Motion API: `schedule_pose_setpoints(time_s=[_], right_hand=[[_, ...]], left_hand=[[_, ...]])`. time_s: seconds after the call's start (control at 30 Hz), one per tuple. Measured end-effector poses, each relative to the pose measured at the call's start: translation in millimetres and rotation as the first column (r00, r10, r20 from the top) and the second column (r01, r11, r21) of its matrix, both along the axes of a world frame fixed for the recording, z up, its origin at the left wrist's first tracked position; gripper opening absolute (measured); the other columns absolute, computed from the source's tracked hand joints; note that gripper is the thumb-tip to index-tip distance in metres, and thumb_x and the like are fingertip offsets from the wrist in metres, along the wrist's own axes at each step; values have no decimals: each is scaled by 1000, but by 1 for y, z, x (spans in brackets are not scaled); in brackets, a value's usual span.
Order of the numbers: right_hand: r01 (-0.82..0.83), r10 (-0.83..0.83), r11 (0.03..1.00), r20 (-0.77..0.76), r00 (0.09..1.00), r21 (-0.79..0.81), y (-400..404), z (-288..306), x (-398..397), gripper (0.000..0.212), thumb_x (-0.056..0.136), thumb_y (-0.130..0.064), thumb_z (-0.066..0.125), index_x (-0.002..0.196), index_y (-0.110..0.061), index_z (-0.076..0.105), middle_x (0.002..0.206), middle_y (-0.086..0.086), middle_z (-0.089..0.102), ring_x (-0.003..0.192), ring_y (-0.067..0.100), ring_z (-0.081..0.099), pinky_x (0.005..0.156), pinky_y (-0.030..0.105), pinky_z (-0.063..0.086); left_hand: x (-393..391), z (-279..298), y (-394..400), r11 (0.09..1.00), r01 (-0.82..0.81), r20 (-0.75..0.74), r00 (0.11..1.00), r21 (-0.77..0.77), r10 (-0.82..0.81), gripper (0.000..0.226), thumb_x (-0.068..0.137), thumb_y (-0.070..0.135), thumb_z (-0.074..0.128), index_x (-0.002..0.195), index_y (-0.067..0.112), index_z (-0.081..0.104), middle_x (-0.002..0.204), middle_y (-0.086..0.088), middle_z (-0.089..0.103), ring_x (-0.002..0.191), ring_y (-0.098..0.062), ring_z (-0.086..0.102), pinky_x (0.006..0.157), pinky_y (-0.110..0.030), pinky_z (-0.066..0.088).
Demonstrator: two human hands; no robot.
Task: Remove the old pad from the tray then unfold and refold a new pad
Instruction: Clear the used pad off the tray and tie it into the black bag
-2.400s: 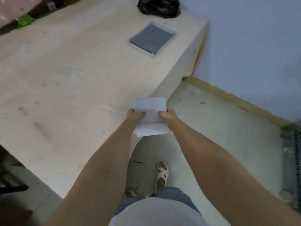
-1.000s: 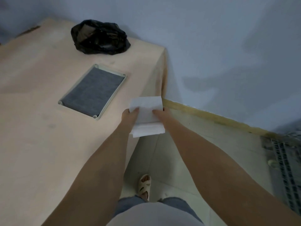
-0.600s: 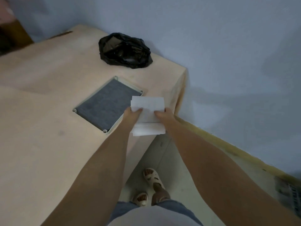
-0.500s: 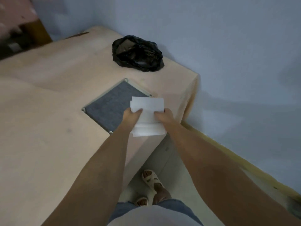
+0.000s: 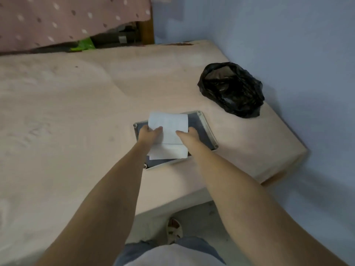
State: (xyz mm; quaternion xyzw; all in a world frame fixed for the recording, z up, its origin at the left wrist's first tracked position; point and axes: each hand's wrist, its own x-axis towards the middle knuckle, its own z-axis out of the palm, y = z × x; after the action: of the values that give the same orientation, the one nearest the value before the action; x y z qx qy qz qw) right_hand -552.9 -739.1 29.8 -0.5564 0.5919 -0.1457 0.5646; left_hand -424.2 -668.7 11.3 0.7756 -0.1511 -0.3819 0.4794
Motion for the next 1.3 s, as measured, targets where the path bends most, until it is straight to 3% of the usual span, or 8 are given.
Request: schedule_pose_setpoints(time_s=[0.27,0.4,0.57,0.77,0.9,1.03,1.13,1.3], right_hand=[[-281,281,959,25,959,19,8,-12,53,28,87,-17,59,110,-1,58,108,14,65,90,25,62,74,31,47],[-410,410,912,12,912,17,27,-13,85,26,89,-18,57,106,1,60,99,14,65,76,20,57,62,28,43],[-513,513,858,-34,858,9,49,-20,112,14,88,-19,58,94,-5,58,83,3,60,79,22,57,58,27,44],[-572,560,819,-153,815,-47,62,-28,134,44,85,-17,64,122,-1,48,121,13,60,108,30,59,85,35,49],[-627,601,776,-222,768,-70,68,-33,148,51,85,-13,64,128,0,40,129,15,56,116,31,55,97,39,46],[-671,632,739,-289,719,-56,75,-39,158,57,85,-9,62,133,-1,33,134,15,49,119,30,52,96,35,46],[-698,624,710,-375,685,-93,80,-46,161,58,85,-9,64,133,2,34,134,17,49,122,32,50,97,34,44],[-739,585,655,-515,627,-155,85,-51,165,53,84,-8,64,128,8,39,133,22,48,123,34,49,99,35,43]], left_hand=[[33,-4,43,968,-242,82,968,66,236,26,86,27,63,96,7,50,96,-8,54,86,-22,52,72,-32,41],[55,-6,73,934,-332,113,941,131,318,29,86,29,61,101,7,49,97,-6,52,88,-24,50,74,-32,39],[77,-12,99,892,-425,125,904,153,410,34,85,28,64,104,4,51,97,-8,53,93,-27,54,74,-32,40],[98,-25,110,865,-476,130,879,160,459,27,80,26,68,92,10,49,100,-12,61,95,-28,59,74,-31,42],[113,-36,114,859,-473,129,881,197,456,27,77,22,66,98,11,53,91,-2,56,86,-23,55,72,-29,40],[121,-47,121,859,-475,132,880,192,457,26,75,23,67,97,17,53,90,1,58,87,-23,58,72,-28,41],[122,-55,125,876,-426,159,903,225,399,36,75,29,69,107,20,56,101,-2,64,98,-26,61,83,-34,49],[120,-67,124,862,-368,236,925,347,300,58,76,39,66,130,25,49,122,-8,58,117,-29,51,99,-39,43]])
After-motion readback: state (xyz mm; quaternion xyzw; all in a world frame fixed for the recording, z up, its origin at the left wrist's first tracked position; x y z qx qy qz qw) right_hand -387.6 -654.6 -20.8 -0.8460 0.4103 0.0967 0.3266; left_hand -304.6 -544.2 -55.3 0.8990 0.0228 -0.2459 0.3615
